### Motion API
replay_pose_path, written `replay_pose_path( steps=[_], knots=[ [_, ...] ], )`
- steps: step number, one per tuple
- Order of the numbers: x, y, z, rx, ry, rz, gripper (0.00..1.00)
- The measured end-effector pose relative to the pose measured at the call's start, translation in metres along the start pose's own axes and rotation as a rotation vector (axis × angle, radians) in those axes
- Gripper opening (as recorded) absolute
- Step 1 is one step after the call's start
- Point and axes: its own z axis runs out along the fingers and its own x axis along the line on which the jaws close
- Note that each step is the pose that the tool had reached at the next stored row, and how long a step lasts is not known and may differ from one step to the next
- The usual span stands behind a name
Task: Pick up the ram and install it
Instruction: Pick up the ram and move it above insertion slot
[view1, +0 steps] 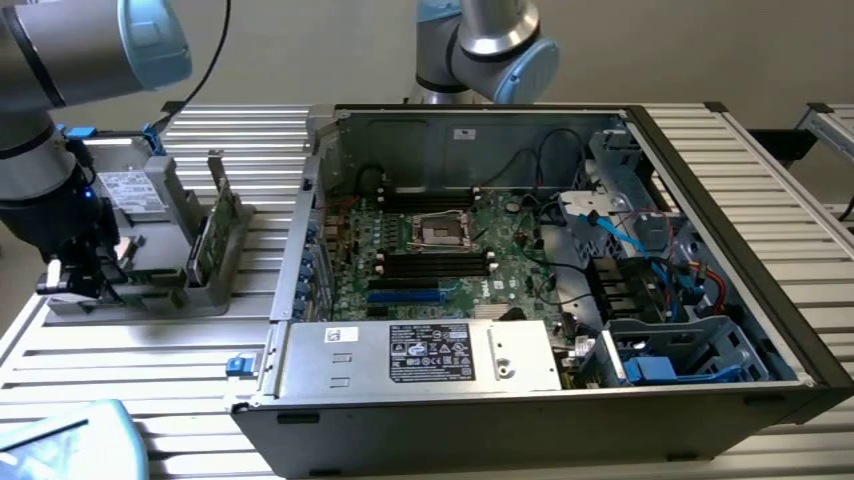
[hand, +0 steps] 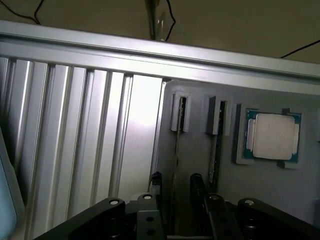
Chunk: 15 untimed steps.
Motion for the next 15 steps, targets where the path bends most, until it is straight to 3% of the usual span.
replay_pose_path(
  steps=[11, 15],
  knots=[
    [0.001, 0.0005, 0.02, -0.0002, 0.0002, -0.002, 0.37],
    [0.0, -0.0022, 0.0223, -0.0004, 0.0002, -0.002, 0.37]
  ],
)
